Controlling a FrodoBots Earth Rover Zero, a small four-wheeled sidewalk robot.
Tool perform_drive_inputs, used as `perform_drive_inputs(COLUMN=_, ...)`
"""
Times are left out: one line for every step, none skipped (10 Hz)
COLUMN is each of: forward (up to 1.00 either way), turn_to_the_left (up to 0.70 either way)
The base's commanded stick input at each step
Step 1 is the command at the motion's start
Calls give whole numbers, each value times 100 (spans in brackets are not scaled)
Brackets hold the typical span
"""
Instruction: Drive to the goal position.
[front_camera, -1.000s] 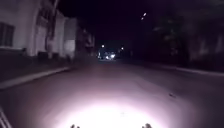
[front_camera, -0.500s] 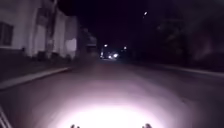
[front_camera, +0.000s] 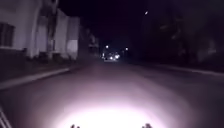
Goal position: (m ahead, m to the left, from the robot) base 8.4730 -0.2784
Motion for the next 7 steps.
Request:
perform_drive_inputs(forward=50, turn_to_the_left=0)
perform_drive_inputs(forward=50, turn_to_the_left=0)
perform_drive_inputs(forward=50, turn_to_the_left=0)
perform_drive_inputs(forward=50, turn_to_the_left=0)
perform_drive_inputs(forward=50, turn_to_the_left=0)
perform_drive_inputs(forward=50, turn_to_the_left=0)
perform_drive_inputs(forward=50, turn_to_the_left=0)
